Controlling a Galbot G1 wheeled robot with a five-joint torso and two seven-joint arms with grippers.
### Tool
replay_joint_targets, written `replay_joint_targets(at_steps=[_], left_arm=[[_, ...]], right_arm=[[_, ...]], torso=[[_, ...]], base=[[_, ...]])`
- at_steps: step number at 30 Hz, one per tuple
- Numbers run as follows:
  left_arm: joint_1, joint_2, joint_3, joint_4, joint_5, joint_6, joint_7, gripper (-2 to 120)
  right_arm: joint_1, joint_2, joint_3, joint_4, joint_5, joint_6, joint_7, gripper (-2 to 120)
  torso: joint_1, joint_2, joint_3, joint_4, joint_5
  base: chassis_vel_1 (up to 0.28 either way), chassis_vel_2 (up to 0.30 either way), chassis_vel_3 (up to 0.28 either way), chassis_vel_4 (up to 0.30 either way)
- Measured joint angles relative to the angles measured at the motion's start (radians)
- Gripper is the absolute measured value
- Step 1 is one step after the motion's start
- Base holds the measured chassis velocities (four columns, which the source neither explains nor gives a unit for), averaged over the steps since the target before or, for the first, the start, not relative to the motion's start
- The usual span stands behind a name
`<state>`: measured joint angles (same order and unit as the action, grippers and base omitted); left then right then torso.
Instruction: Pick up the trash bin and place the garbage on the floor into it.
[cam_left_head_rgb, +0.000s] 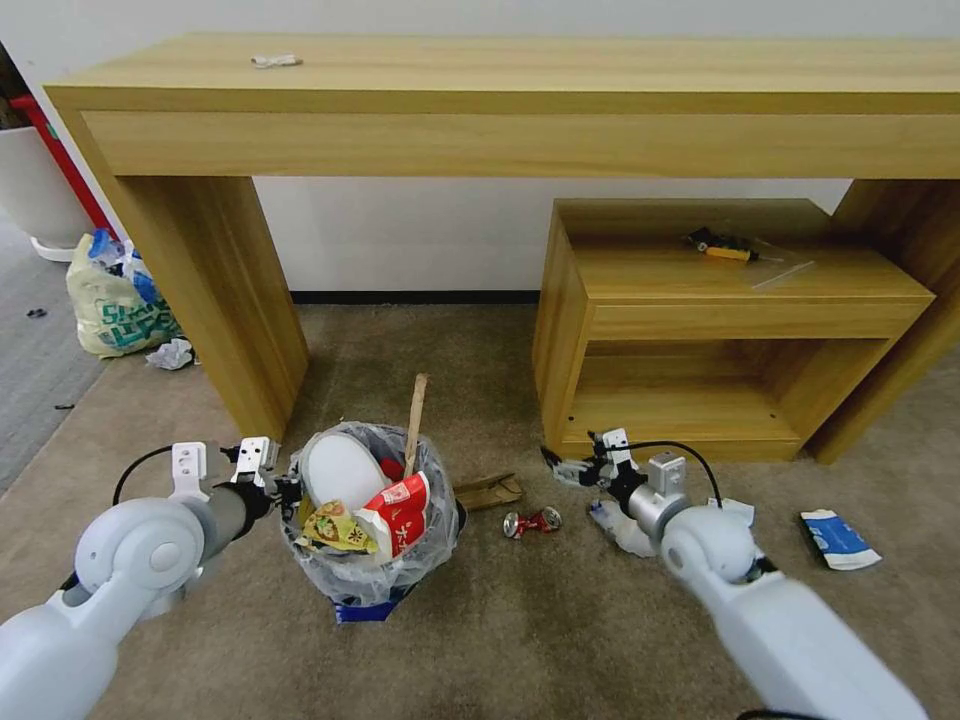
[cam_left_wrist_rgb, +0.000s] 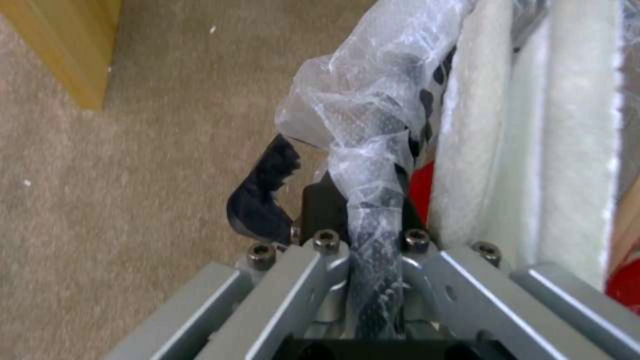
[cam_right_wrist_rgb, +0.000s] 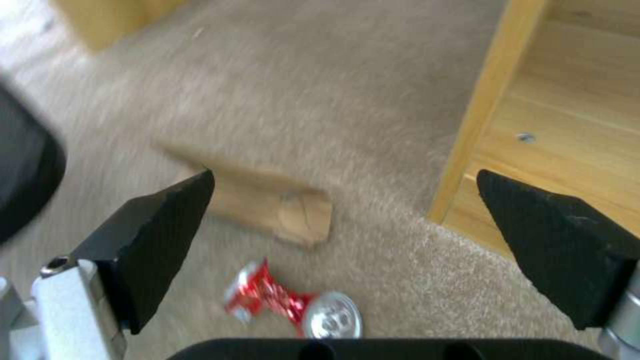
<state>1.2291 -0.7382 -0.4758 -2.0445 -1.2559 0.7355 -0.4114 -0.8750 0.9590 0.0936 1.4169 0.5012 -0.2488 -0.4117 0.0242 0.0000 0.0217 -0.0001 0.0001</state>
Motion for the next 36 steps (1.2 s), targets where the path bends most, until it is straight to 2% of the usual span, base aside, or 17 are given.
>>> replay_joint_targets(at_steps=[3,4,6,7,12,15,16,19,24,27,36], left_arm=[[-0.019,-0.002,0.010,0.018,0.000,0.000,0.003,0],[-0.019,-0.002,0.010,0.018,0.000,0.000,0.003,0],[-0.025,-0.005,0.013,0.030,0.004,0.000,0.008,0],[-0.030,-0.007,0.016,0.035,0.009,0.000,0.013,0],[-0.024,-0.016,0.016,0.038,0.018,0.000,0.021,0],[-0.018,-0.025,0.009,0.035,0.022,0.000,0.021,0],[-0.018,-0.025,0.009,0.035,0.022,0.000,0.021,0],[-0.013,-0.034,0.002,0.028,0.023,0.000,0.019,0],[-0.005,-0.043,-0.002,0.023,0.026,0.000,0.017,0],[-0.002,-0.050,-0.004,0.021,0.031,0.000,0.016,0],[0.000,-0.062,-0.005,0.015,0.032,0.000,0.011,0]], right_arm=[[0.107,-0.005,-0.046,-0.146,-0.079,0.053,-0.165,100],[0.107,-0.005,-0.046,-0.146,-0.079,0.053,-0.165,100],[0.172,0.007,-0.088,-0.223,-0.119,0.078,-0.212,100],[0.198,0.013,-0.110,-0.254,-0.135,0.082,-0.224,100],[0.275,0.051,-0.201,-0.331,-0.194,0.091,-0.239,100],[0.334,0.114,-0.282,-0.404,-0.247,0.113,-0.243,100],[0.334,0.114,-0.282,-0.404,-0.247,0.113,-0.243,100],[0.383,0.201,-0.329,-0.472,-0.273,0.124,-0.242,100],[0.426,0.278,-0.363,-0.554,-0.304,0.140,-0.255,100],[0.472,0.333,-0.394,-0.647,-0.351,0.149,-0.262,100],[0.543,0.427,-0.394,-0.829,-0.436,0.170,-0.258,99]], torso=[[0.000,0.000,0.000,-0.0004,-0.0005],[0.000,0.000,0.000,-0.0004,-0.0005],[0.000,0.000,0.000,0.0005,-0.0004],[0.000,0.000,0.000,0.0001,-0.0004],[0.000,0.000,0.000,0.0000,-0.0004],[0.000,0.000,0.000,0.0001,-0.0004],[0.000,0.000,0.000,0.0001,-0.0004],[0.000,0.000,0.000,0.0002,-0.0007],[0.000,0.000,0.000,0.0002,-0.0007],[0.000,0.000,0.000,0.0001,-0.0008],[0.000,0.000,0.000,0.0001,-0.0005]], base=[[0.000,0.000,0.000,0.000],[0.000,0.000,0.000,0.000],[0.000,0.000,0.000,0.000],[0.000,0.000,0.000,0.000],[0.000,0.000,0.000,0.000],[0.000,0.000,0.000,0.000],[0.000,0.000,0.000,0.000],[0.000,0.000,0.000,0.000],[0.000,0.000,0.000,0.000],[0.000,0.000,0.000,0.000],[0.000,0.000,0.000,0.000]])
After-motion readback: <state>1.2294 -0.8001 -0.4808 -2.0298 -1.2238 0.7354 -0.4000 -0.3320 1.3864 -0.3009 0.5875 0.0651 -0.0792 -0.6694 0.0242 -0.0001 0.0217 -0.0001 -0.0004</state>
